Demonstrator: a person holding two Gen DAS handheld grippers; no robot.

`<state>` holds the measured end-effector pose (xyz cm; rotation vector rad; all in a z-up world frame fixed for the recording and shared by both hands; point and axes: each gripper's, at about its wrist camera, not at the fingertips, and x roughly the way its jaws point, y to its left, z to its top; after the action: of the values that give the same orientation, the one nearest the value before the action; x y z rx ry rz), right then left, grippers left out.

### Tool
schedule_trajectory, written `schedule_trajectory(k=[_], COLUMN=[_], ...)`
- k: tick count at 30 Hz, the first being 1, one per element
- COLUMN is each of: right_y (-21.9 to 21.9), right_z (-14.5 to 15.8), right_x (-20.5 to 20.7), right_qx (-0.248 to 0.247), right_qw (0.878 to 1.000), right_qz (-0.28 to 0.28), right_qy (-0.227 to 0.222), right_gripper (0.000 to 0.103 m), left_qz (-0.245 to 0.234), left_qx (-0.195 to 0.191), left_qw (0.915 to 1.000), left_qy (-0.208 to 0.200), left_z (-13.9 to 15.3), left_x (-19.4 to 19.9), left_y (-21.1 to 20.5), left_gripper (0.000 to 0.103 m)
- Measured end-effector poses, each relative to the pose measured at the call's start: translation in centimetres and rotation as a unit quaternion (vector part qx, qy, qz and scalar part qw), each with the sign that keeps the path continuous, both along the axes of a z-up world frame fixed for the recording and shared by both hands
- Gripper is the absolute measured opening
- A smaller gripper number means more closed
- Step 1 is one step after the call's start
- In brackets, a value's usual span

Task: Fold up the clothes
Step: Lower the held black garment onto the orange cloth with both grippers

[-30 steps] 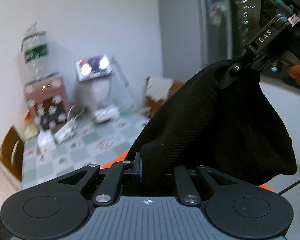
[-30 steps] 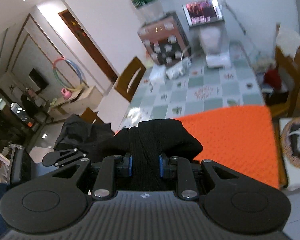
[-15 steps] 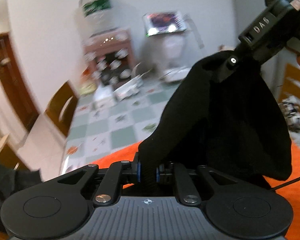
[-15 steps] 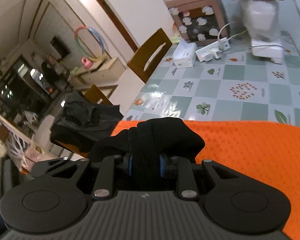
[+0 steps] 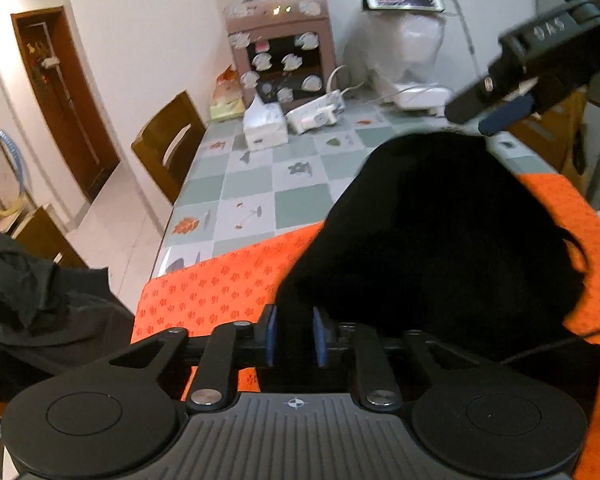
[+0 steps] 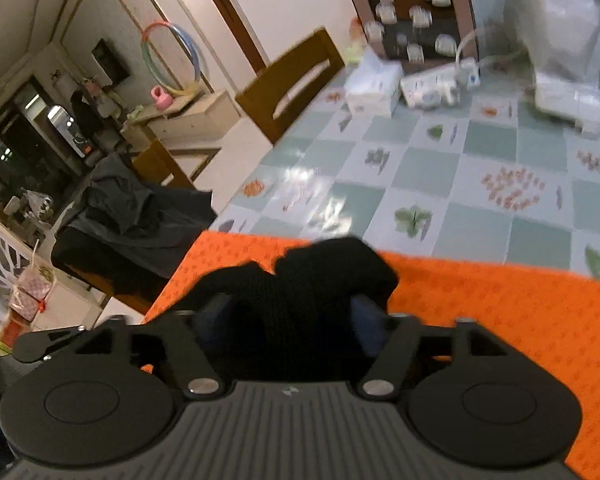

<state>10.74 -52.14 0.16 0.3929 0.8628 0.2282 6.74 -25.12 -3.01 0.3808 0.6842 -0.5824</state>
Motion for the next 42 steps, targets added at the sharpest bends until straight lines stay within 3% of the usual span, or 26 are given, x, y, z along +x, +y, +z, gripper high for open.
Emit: schedule_trajectory(k=[1, 7, 10, 14, 20, 23, 26, 28, 30, 33, 35, 36, 37, 38, 42], right_y=[-0.2, -2.1, -2.7, -3.3, -3.7, -3.2, -2.6, -2.4, -2.3, -2.1, -2.1, -2.3, -2.6, -2.8, -5.0], right_z=[0.7, 3.7, 2.9, 0.1, -5.2, -7.4, -8.6, -8.7, -8.7, -9.0, -9.5, -9.8, -10.1, -10.4, -9.4], right_x=[-0.4, -4.8, -7.3, -10.5, -14.1, -15.0, -15.0, -14.6, -13.7, -11.7, -10.2, -9.5, -8.8, -8.1, -7.1], right_qx=[-0.003, -0.032, -0.056, -0.063, -0.041, -0.059, -0.092, -0.105, -0.112, -0.122, -0.129, -0.125, -0.120, -0.115, -0.076], right_qw=[1.000, 0.999, 0.998, 0.998, 0.997, 0.995, 0.993, 0.992, 0.992, 0.992, 0.991, 0.992, 0.992, 0.993, 0.995], right_qz=[0.001, -0.001, -0.003, -0.017, -0.056, -0.067, -0.069, -0.064, -0.054, -0.036, -0.030, -0.029, -0.029, -0.029, -0.056], right_qy=[-0.009, -0.044, -0.033, -0.008, 0.025, 0.035, 0.031, 0.016, -0.003, -0.014, -0.005, 0.003, 0.011, 0.019, 0.020], right_gripper=[0.089, 0.094, 0.094, 0.094, 0.094, 0.094, 0.094, 0.094, 0.093, 0.084, 0.070, 0.052, 0.025, 0.018, 0.011], left_qz=[-0.006, -0.041, -0.053, -0.053, -0.053, -0.057, -0.069, -0.073, -0.074, -0.069, -0.064, -0.062, -0.060, -0.061, -0.069], left_qx=[-0.003, -0.018, -0.015, -0.002, 0.022, 0.032, 0.024, 0.019, 0.015, 0.009, 0.002, -0.002, -0.007, -0.013, -0.024], left_qw=[1.0000, 0.9989, 0.9984, 0.9984, 0.9983, 0.9978, 0.9973, 0.9971, 0.9971, 0.9975, 0.9979, 0.9981, 0.9981, 0.9980, 0.9972], left_qy=[0.001, 0.008, 0.014, 0.018, 0.013, 0.011, 0.006, -0.002, -0.008, -0.012, -0.006, 0.000, 0.006, 0.010, 0.016], left_z=[0.2, 1.4, 0.6, -0.9, -3.1, -3.8, -3.8, -3.5, -3.2, -2.8, -2.4, -2.2, -2.0, -1.8, -0.9], left_x=[-0.2, -1.4, -1.4, -0.8, 1.5, 2.6, 3.5, 4.1, 4.9, 6.3, 7.0, 7.3, 7.4, 7.2, 5.1], left_y=[0.1, 0.8, -0.5, -2.3, -4.5, -5.5, -6.4, -7.1, -7.9, -9.0, -9.3, -9.3, -9.2, -8.7, -6.4], left_gripper=[0.032, 0.059, 0.069, 0.070, 0.070, 0.069, 0.057, 0.039, 0.028, 0.025, 0.025, 0.026, 0.027, 0.029, 0.052])
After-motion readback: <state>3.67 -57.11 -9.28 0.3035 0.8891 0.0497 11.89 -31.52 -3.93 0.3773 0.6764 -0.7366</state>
